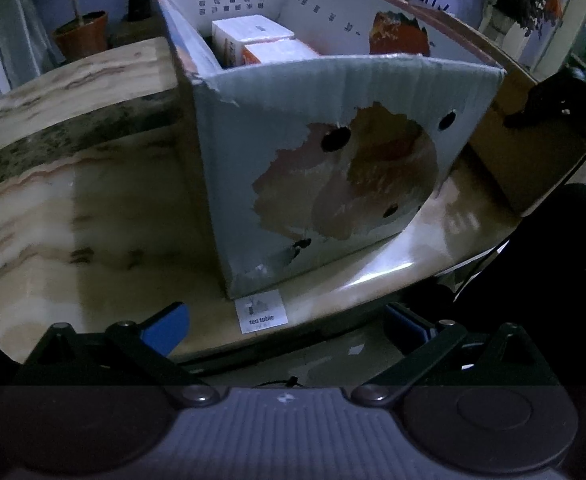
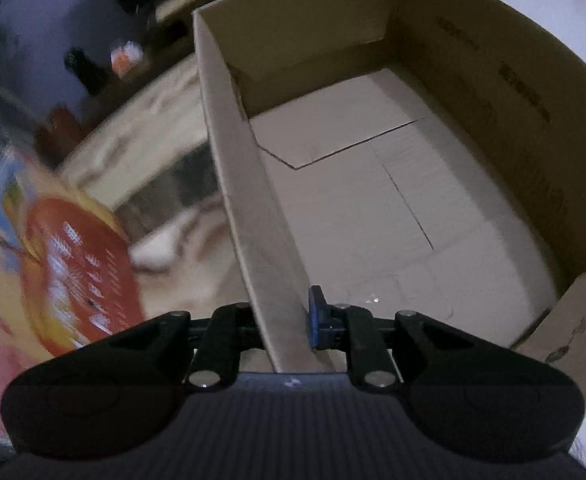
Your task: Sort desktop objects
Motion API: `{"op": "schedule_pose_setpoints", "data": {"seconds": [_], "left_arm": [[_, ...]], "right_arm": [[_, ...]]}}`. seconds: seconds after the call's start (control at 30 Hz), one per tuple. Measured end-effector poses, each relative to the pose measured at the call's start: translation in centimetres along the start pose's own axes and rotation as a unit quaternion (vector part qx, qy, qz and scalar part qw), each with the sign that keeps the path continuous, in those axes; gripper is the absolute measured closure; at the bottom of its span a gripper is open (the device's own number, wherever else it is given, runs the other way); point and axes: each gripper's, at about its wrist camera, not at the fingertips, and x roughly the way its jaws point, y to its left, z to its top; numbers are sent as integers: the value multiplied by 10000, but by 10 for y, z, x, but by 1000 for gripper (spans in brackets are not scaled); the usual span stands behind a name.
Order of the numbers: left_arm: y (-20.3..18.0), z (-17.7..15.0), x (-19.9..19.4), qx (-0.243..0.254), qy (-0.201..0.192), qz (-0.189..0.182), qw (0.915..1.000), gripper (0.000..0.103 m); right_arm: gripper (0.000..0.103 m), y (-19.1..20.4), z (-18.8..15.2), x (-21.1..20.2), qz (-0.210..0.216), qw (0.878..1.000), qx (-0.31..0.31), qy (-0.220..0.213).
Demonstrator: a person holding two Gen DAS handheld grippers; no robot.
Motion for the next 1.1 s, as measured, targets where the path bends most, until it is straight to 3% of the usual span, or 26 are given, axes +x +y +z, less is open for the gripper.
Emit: {"op": "schedule_pose_setpoints", "data": {"seconds": [0.2,0.33,0.47,0.63,0.87,1.1], "left_arm": [[0,1,-6,-10,-93,-34,10000,1],[1,1,-9,-31,-153,-39,9999,1],[2,0,-14,-45,-205,-9,9998,1],[3,-1,-16,-51,-243,27,9997,1],[3,-3,-19,-36,-285,62,9996,1],[2,-3,-19,-4,-293,60,9996,1]], "right_arm": [[88,-2,11,-43,861,9933,561,-527],[91,8,13,-57,1172,9892,708,-522],[91,10,5,-67,1923,9733,1081,-638],[88,36,5,-89,2463,9608,939,-863],[87,50,12,-113,2684,9550,648,-1081],[84,66,30,-149,3120,9385,469,-1401]]}}
